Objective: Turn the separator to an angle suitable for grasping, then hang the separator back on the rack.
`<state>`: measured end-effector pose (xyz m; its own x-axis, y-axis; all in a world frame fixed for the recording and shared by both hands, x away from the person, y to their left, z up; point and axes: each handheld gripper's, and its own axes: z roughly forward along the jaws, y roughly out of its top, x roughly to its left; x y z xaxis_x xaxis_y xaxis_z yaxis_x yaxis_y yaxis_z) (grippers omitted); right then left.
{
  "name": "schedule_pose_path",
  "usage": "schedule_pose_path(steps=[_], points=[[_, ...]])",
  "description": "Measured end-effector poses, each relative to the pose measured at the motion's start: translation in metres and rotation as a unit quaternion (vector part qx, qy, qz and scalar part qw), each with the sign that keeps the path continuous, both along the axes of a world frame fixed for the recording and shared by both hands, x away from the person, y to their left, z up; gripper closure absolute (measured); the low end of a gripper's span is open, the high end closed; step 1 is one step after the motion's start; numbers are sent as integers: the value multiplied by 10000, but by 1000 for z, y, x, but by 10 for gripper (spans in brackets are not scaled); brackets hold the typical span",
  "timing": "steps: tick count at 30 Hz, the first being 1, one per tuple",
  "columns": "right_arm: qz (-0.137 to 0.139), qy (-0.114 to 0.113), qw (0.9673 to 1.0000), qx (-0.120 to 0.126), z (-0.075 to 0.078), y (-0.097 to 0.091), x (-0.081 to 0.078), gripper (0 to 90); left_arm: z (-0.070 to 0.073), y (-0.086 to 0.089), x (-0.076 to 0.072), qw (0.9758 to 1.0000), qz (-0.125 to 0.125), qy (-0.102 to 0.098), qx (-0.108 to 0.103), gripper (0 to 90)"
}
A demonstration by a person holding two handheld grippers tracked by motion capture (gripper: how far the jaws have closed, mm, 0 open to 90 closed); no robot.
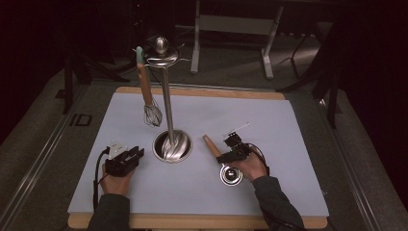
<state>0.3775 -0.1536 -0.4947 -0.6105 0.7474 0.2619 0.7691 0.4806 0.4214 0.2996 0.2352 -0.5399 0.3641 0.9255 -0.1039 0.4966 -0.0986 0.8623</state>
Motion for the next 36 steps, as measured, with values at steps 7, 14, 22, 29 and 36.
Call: schedule_pose_path(steps=[7,14,22,29,36], points=[[27,-107,9998,146,4,-3,-2,708,0,0,0,10000,3,3,-10,704],[40,-195,9995,225,7,-5,-3,707,0,0,0,10000,4,5,-10,703],[2,-269,9990,347,10,-5,-4,708,0,0,0,10000,11,4,-9,703],[118,-353,9981,484,14,-4,-6,707,0,0,0,10000,21,-7,-15,703],[203,-574,9966,561,19,0,-9,708,0,0,0,10000,25,-8,-13,703]])
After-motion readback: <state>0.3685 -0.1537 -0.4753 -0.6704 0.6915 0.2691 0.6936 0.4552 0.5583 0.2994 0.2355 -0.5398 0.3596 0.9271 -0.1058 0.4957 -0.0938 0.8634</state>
